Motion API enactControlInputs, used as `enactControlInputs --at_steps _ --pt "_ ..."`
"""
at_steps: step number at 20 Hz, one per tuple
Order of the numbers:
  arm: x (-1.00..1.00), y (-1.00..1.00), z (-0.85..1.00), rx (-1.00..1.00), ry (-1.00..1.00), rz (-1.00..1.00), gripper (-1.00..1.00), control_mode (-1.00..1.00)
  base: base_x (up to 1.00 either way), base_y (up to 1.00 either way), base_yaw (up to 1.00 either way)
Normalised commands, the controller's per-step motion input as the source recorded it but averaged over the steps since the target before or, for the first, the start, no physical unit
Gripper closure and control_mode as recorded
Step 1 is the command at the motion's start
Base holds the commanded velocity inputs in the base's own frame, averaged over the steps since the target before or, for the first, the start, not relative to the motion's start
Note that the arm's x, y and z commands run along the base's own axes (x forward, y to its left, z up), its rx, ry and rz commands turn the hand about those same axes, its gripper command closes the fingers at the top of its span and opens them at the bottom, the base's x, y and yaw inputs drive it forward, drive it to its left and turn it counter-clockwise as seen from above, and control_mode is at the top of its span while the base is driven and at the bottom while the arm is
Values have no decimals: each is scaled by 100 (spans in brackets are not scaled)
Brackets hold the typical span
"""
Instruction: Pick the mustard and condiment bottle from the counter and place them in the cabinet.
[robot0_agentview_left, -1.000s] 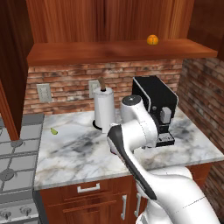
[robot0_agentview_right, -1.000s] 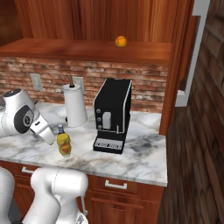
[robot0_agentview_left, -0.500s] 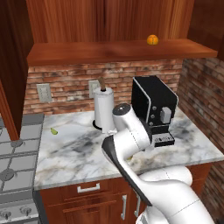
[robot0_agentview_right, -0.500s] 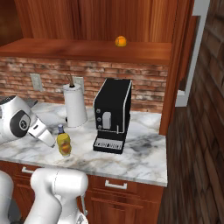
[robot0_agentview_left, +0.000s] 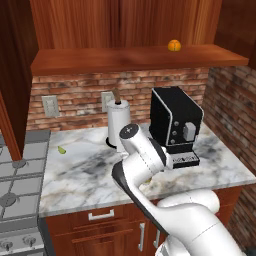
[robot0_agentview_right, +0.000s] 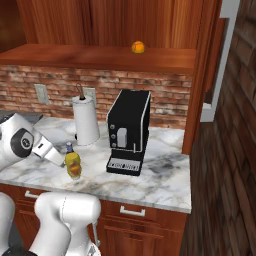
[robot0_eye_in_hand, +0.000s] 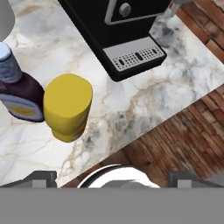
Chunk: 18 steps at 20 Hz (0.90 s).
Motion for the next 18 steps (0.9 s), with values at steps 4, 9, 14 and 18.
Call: enactControlInputs --at_steps 4,9,14,18 --pt "25 0 -18 -6 0 0 -100 -100 0 0 0" --pt "18 2 -21 -5 0 0 -100 -100 0 0 0" --pt "14 9 -23 -3 0 0 -100 -100 0 0 0" --pt "16 9 -18 -2 0 0 -100 -100 0 0 0"
